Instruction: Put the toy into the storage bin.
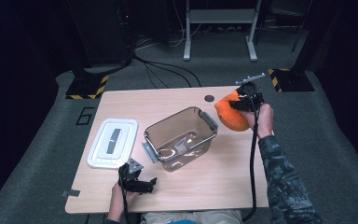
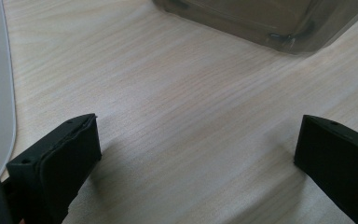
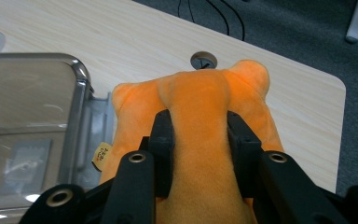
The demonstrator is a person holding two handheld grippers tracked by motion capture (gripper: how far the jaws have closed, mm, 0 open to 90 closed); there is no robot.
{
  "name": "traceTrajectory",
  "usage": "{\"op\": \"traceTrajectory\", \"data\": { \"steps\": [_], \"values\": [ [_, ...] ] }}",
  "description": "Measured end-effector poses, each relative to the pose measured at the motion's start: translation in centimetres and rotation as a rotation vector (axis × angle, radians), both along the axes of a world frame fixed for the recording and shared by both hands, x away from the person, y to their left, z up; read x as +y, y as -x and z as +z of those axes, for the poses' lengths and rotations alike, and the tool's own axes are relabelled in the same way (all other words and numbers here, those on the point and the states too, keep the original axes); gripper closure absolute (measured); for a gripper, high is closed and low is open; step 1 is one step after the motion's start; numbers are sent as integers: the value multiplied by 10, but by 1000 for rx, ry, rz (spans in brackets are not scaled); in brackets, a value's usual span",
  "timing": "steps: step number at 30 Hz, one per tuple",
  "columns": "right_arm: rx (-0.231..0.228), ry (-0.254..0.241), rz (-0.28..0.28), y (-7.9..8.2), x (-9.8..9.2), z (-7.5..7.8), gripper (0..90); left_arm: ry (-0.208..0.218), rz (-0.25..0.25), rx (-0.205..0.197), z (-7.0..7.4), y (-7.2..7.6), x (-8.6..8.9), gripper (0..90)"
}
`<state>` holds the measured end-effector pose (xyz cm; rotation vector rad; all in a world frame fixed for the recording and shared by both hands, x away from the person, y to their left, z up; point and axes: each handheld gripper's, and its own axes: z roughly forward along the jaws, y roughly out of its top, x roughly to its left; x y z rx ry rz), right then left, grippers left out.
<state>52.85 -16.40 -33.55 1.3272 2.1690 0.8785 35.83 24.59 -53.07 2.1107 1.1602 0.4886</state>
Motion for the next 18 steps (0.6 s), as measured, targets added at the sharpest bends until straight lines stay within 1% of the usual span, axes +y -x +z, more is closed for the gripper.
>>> {"op": "traceTrajectory", "data": {
  "steps": [3,6,9,14,18],
  "values": [
    [-17,-8,9,2,7,10,680,0,0,0,0,0,0,1],
    [-19,-19,18,2,10,14,681,0,0,0,0,0,0,1],
    [-29,-29,27,5,17,23,680,0,0,0,0,0,0,1],
    [-30,-56,37,8,28,32,679,-5,-4,2,0,0,0,1],
    [-27,-72,56,10,39,34,679,-5,-4,2,0,0,0,1]
  ]
}}
